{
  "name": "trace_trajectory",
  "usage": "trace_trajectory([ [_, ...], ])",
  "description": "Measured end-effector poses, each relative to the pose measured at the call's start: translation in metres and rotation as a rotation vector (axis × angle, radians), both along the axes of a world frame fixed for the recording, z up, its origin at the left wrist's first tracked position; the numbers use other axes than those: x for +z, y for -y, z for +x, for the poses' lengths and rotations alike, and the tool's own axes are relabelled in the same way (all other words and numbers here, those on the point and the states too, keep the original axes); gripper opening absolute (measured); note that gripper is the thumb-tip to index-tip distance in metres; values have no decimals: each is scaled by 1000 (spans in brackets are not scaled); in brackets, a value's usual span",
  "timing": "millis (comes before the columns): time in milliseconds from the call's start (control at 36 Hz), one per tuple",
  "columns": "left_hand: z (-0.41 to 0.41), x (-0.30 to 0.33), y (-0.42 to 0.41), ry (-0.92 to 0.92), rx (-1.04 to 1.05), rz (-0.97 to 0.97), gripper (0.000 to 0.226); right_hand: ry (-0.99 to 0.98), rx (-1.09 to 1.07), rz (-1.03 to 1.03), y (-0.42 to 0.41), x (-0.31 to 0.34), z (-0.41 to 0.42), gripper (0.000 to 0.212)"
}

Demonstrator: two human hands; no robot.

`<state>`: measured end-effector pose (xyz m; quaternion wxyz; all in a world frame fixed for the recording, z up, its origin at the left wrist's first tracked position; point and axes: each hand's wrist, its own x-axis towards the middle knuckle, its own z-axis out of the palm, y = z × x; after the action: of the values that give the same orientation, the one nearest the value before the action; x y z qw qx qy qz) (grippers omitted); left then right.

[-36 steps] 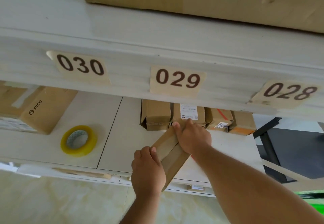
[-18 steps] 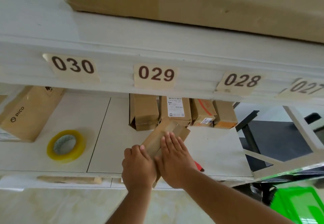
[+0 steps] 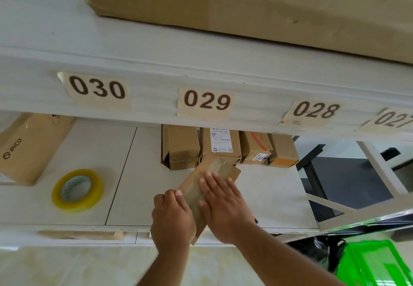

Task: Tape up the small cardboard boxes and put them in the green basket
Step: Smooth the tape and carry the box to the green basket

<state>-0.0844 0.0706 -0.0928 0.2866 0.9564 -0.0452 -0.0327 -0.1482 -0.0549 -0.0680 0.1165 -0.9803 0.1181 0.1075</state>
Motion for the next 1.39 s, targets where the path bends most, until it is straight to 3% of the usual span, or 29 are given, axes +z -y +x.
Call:
trace_trajectory([
  [139,4,-3,0,-46,36,12,48,-89,-198,-103,27,-5,41,92],
  [194,2,-1,1,-45,40,11,50,-93,-296,-49,33,-1,50,104],
  [250,-1,0,1,-50,43,3,49,-74,-534,67,44,5,58,117],
  [333,1,-1,2,-46,47,-3,47,-84,-742,108,59,9,71,109],
  [528,2,-3,4,-39,60,8,47,7,-559,33,62,-3,63,83],
  [694,2,1,5,-33,50,21,48,-25,-539,241,73,0,51,75],
  [806,3,3,5,-24,45,22,51,30,-492,312,77,9,58,83],
  [917,4,2,5,-24,51,22,46,-13,-492,487,85,11,64,62],
  [1028,3,1,5,-23,58,25,45,-65,-580,600,89,5,60,54],
  [1139,3,1,6,-28,62,25,44,-186,-580,517,101,0,60,98],
  [1222,2,2,6,-37,63,24,43,-258,-607,399,105,-4,61,116],
  [1306,3,2,5,-37,66,16,43,-123,-524,97,80,10,55,93],
  [1389,2,2,3,-39,61,11,47,43,-160,-64,39,12,36,62],
])
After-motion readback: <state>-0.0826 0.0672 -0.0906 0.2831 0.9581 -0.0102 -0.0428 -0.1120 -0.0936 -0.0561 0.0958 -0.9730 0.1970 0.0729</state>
